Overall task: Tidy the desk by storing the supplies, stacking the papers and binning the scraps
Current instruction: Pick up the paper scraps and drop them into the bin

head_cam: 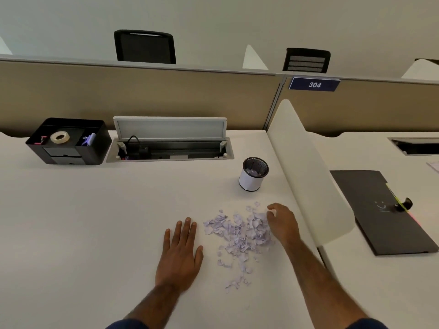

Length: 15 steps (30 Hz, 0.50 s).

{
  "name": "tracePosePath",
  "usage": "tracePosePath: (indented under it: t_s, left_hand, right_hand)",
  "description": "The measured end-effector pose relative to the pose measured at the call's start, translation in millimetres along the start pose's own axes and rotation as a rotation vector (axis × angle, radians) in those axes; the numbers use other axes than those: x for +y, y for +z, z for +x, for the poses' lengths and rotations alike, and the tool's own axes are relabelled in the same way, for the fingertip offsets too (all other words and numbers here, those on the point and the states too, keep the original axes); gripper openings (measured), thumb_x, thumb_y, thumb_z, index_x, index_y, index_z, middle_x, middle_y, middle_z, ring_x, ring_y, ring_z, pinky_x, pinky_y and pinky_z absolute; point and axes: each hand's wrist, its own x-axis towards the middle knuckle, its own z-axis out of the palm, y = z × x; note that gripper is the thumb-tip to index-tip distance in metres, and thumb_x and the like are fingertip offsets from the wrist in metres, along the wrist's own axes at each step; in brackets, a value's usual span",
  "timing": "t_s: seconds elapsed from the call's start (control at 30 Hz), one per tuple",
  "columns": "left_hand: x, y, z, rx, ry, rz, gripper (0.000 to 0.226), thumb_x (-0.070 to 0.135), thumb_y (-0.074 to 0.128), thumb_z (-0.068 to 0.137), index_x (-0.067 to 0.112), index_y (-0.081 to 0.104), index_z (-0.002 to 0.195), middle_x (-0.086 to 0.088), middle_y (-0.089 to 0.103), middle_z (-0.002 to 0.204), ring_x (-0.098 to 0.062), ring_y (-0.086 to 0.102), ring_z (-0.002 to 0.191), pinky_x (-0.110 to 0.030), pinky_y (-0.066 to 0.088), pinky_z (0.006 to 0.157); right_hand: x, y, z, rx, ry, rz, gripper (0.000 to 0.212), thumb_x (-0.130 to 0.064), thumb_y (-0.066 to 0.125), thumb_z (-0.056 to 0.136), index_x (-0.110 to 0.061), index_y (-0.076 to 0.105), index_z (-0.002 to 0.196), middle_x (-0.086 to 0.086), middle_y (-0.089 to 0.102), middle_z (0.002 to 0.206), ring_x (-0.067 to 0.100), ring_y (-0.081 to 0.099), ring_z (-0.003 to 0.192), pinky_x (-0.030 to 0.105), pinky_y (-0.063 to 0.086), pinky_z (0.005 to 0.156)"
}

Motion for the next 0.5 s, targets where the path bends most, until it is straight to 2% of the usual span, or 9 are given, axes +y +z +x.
tracePosePath:
  t_s: [0.07,0.13,0.17,0.23,0.3,0.37,0.4,0.43,0.5]
  left_hand:
    - [0.4,-2.0,-0.6,-0.005,0.002,-0.009,0.071,0.051,0.018,0.103,0.022,-0.002,0.164,0.002,-0.01,0.172,-0.019,-0.01,0.159,-0.045,-0.005,0.126]
    - [1.6,-4.4,-1.0,-0.014,0.001,-0.013,0.07,0.052,0.014,0.104,0.024,-0.011,0.163,0.004,-0.018,0.17,-0.017,-0.019,0.157,-0.044,-0.01,0.126]
    - [2.2,-5.8,-1.0,-0.012,0.001,-0.008,0.07,0.052,0.014,0.104,0.024,-0.011,0.163,0.004,-0.019,0.17,-0.017,-0.02,0.157,-0.044,-0.01,0.126]
    - [3.0,-7.7,-1.1,-0.013,0.001,-0.005,0.07,0.052,0.014,0.103,0.023,-0.01,0.163,0.003,-0.017,0.171,-0.018,-0.019,0.157,-0.045,-0.01,0.126]
    - [2.3,-7.5,-1.0,-0.02,0.0,-0.001,0.071,0.052,0.012,0.103,0.023,-0.009,0.163,0.003,-0.017,0.171,-0.018,-0.017,0.157,-0.045,-0.009,0.126]
    - [1.4,-5.0,-0.7,-0.015,0.004,0.008,0.072,0.053,0.012,0.102,0.022,-0.008,0.164,0.002,-0.015,0.171,-0.019,-0.014,0.158,-0.045,-0.009,0.126]
    - [1.1,-4.3,-0.7,-0.008,0.005,0.007,0.072,0.052,0.013,0.102,0.022,-0.005,0.164,0.002,-0.012,0.172,-0.02,-0.011,0.159,-0.045,-0.007,0.126]
    - [0.7,-3.6,-0.5,-0.002,0.006,0.004,0.072,0.052,0.014,0.102,0.021,-0.002,0.164,0.001,-0.009,0.172,-0.02,-0.008,0.159,-0.045,-0.006,0.126]
    - [0.7,-2.9,-0.4,-0.01,0.006,0.006,0.072,0.052,0.013,0.102,0.021,-0.004,0.164,0.002,-0.01,0.172,-0.019,-0.01,0.159,-0.045,-0.007,0.126]
  right_hand:
    - [12.1,11.3,-22.2,-0.084,-0.04,-0.029,0.027,-0.011,0.052,0.096,-0.013,0.068,0.117,0.007,0.061,0.133,0.024,0.051,0.13,0.033,0.039,0.107]
    - [11.9,13.5,-46.8,-0.077,-0.11,-0.107,0.033,-0.01,0.052,0.097,-0.016,0.064,0.128,0.005,0.048,0.148,0.022,0.04,0.14,0.034,0.036,0.112]
    - [9.1,13.4,-61.3,-0.02,-0.164,-0.146,0.037,-0.008,0.053,0.095,-0.016,0.064,0.13,0.005,0.047,0.148,0.023,0.042,0.138,0.036,0.038,0.112]
    - [0.4,15.2,-97.5,0.036,-0.287,-0.145,0.04,0.0,0.057,0.087,-0.016,0.069,0.121,0.006,0.059,0.13,0.025,0.055,0.122,0.036,0.047,0.102]
    - [-11.4,18.2,-141.7,-0.194,-0.31,-0.13,0.035,-0.006,0.054,0.086,-0.024,0.071,0.111,-0.001,0.064,0.115,0.02,0.061,0.11,0.031,0.048,0.095]
    - [-20.1,26.3,-177.0,-0.529,-0.291,-0.259,0.031,-0.017,0.047,0.088,-0.027,0.07,0.106,-0.005,0.065,0.115,0.017,0.061,0.109,0.031,0.048,0.094]
    - [-21.6,30.7,-186.8,-0.637,-0.283,-0.314,0.031,-0.018,0.045,0.088,-0.026,0.07,0.104,-0.005,0.066,0.116,0.017,0.062,0.108,0.031,0.049,0.093]
    - [-22.1,34.3,-190.1,-0.687,-0.268,-0.327,0.031,-0.018,0.044,0.088,-0.024,0.071,0.102,-0.004,0.068,0.115,0.017,0.063,0.106,0.03,0.049,0.092]
    - [-22.3,37.7,-181.3,-0.609,-0.249,-0.257,0.029,-0.016,0.045,0.088,-0.022,0.071,0.098,-0.002,0.068,0.111,0.017,0.063,0.103,0.028,0.048,0.09]
